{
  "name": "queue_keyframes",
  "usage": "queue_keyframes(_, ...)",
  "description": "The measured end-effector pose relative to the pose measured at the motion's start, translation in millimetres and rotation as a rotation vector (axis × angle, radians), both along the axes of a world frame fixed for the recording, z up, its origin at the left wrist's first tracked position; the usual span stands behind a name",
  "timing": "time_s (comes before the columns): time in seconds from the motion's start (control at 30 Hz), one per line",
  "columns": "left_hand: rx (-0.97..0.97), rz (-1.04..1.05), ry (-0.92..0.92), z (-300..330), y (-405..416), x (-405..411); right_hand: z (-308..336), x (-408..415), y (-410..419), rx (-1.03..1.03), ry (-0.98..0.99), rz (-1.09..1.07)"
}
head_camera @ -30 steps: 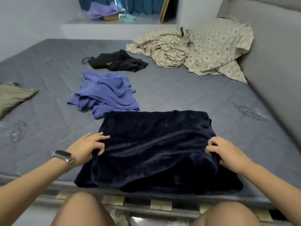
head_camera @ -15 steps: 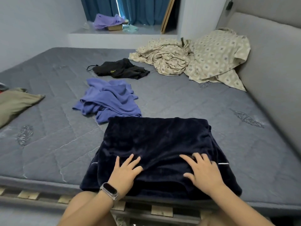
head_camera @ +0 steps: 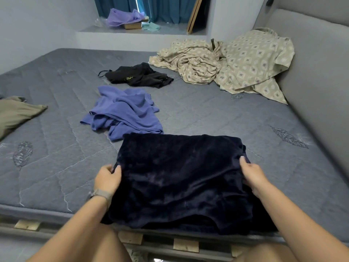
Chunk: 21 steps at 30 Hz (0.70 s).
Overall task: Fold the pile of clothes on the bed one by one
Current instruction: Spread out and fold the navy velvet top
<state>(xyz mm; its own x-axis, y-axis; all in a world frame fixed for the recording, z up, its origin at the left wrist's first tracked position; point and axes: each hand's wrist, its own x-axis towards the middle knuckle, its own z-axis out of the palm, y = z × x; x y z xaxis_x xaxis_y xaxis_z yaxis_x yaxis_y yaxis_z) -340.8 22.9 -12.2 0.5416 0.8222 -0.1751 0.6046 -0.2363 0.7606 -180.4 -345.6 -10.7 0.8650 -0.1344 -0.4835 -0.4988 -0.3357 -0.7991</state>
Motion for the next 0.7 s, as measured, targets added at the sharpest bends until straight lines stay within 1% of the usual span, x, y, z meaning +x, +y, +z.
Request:
queue_keyframes(0.03,-0.191,-0.023,0.121,-2,6,6,0,0,2,0.093,0.031,-0.067)
queue_keyframes(0.07,-0.351,-0.043,0.164,-4,11,12,-2,0,3,0.107,0.031,-0.073)
queue_keyframes(0.1,-0.492,-0.050,0.161,-5,14,17,-6,1,3,0.101,0.013,-0.047)
queue_keyframes(0.13,-0.631,-0.049,0.116,-3,15,22,-10,1,4,0.039,0.009,0.013)
queue_keyframes(0.17,-0.753,-0.047,0.066,3,14,26,-11,2,6,-0.076,0.005,0.083)
queue_keyframes(0.2,-0.828,-0.062,0.033,10,11,30,-9,2,8,-0.224,0.021,0.157)
queue_keyframes(0.23,-0.847,-0.109,0.033,14,11,33,-6,1,12,-0.344,0.044,0.217)
queue_keyframes(0.27,-0.822,-0.154,0.034,16,12,36,-2,0,15,-0.393,0.068,0.254)
queue_keyframes(0.3,-0.780,-0.175,0.023,18,11,38,0,3,14,-0.360,0.071,0.284)
queue_keyframes(0.33,-0.734,-0.173,-0.018,18,12,41,7,5,12,-0.277,0.055,0.285)
queue_keyframes(0.4,-0.640,-0.128,-0.147,15,17,44,18,11,4,-0.080,-0.026,0.174)
queue_keyframes(0.43,-0.589,-0.101,-0.211,14,21,43,24,14,-3,-0.054,-0.105,0.094)
queue_keyframes(0.47,-0.533,-0.068,-0.255,13,27,42,29,15,-12,-0.077,-0.175,0.009)
queue_keyframes(0.53,-0.406,-0.003,-0.264,6,37,39,28,13,-27,-0.201,-0.256,-0.112)
queue_keyframes(0.57,-0.331,0.014,-0.221,2,39,38,24,11,-31,-0.281,-0.248,-0.117)
queue_keyframes(0.63,-0.162,0.015,-0.050,-1,30,37,13,-1,-27,-0.452,-0.160,-0.055)
queue_keyframes(0.67,-0.026,0.015,0.050,-1,23,37,8,-6,-21,-0.529,-0.155,-0.036)
queue_keyframes(0.7,0.156,-0.001,0.118,1,15,37,8,-10,-14,-0.615,-0.234,-0.018)
